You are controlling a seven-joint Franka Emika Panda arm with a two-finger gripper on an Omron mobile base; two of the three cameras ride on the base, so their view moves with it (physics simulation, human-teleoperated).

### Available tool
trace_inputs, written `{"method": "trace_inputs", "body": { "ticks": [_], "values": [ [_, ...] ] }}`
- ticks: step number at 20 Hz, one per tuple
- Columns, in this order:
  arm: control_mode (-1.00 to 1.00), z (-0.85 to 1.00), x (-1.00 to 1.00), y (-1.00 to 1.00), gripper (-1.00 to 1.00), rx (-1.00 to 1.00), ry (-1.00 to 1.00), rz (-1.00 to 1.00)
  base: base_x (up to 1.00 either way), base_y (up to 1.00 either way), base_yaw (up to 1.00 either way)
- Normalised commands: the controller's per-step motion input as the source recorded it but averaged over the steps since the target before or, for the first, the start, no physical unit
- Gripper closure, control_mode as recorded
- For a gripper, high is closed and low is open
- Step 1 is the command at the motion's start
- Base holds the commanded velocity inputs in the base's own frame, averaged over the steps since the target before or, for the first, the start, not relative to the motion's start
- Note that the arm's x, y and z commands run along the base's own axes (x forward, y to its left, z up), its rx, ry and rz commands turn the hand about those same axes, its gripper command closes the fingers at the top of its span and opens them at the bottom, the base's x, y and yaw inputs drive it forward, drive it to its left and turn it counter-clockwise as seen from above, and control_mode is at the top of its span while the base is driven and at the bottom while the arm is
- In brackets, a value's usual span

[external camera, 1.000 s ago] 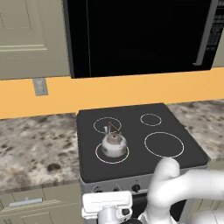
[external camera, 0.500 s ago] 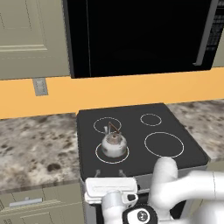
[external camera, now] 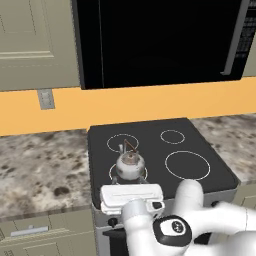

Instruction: The kettle is done boiling. Turn off the stove, then wait for 300 timesteps before moving the kettle to the dining table.

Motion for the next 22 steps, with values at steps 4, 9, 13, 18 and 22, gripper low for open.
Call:
{"method": "trace_inputs", "body": {
  "ticks": [4,9,13,18,22],
  "values": [
    [-1.0,0.55,0.0,0.0,-1.0,0.0,0.08,0.0,0.0,0.0,0.0],
    [-1.0,0.34,0.0,-0.07,-1.0,0.0,0.2,0.0,0.0,0.0,0.0],
    [-1.0,0.05,0.08,-0.22,-1.0,0.0,0.39,0.0,0.0,0.0,0.0],
    [-1.0,0.0,0.16,-0.29,-1.0,0.0,0.41,0.0,0.0,0.0,0.0],
    [-1.0,0.0,0.12,-0.3,-1.0,0.0,0.37,0.0,0.0,0.0,0.0]
  ]
}}
